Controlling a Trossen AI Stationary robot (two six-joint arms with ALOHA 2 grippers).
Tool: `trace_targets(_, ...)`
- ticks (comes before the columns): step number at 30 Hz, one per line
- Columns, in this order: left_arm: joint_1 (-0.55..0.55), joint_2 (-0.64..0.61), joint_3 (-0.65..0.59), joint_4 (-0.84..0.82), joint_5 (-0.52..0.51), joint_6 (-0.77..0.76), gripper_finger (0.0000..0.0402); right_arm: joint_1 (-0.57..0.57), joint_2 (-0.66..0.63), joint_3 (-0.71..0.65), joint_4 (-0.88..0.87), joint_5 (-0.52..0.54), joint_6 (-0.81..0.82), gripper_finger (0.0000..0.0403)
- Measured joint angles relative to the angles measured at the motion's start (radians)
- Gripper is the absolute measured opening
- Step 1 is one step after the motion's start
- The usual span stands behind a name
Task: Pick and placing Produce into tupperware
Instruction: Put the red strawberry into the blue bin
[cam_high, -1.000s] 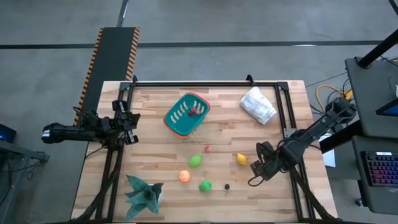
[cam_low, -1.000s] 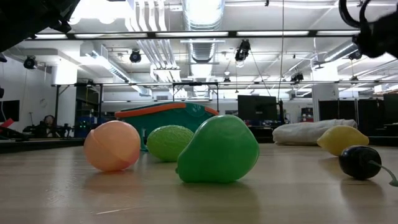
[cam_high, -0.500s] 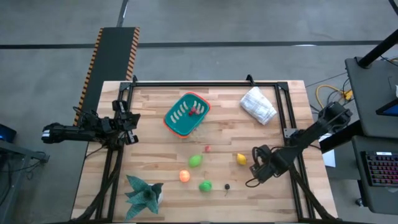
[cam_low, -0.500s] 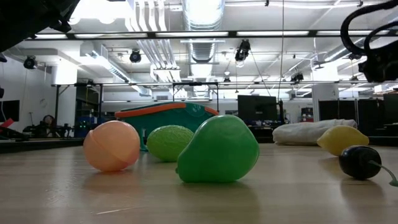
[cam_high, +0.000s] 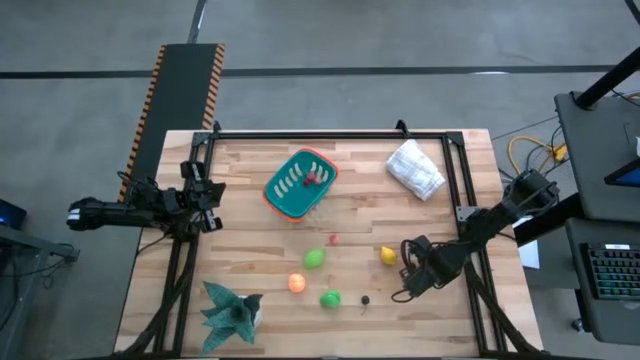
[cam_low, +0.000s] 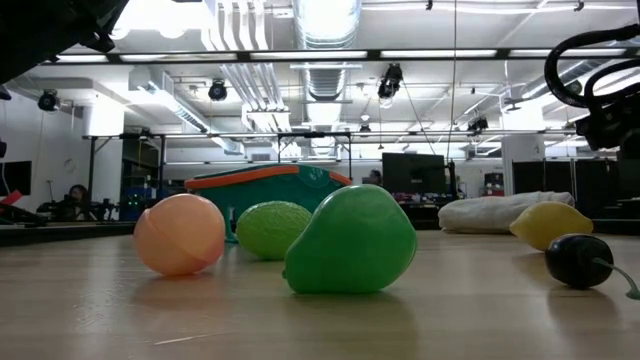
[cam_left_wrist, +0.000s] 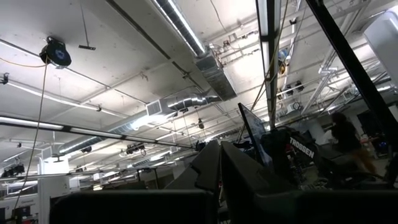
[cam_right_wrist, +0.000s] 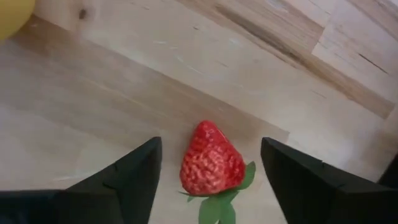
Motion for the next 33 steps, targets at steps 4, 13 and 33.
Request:
trace_targets(4,0.0,0.0,0.0,0.0,0.0,0.0,0.0,0.0,-0.005,-0.004,-0.012,-0.013,-0.001,0.0213)
trace_targets(13,0.0,-0.002,0.0,0.0,0.0,0.0,0.0,0.0,-0.006,-0.005,-0.014,-0.009,-0.032,0.0121)
trace_targets(33,0.0,-0.002,0.0,0.0,0.0,0.0,0.0,-0.1,-0.182,0.003,0.101,0.885,-0.298,0.0121)
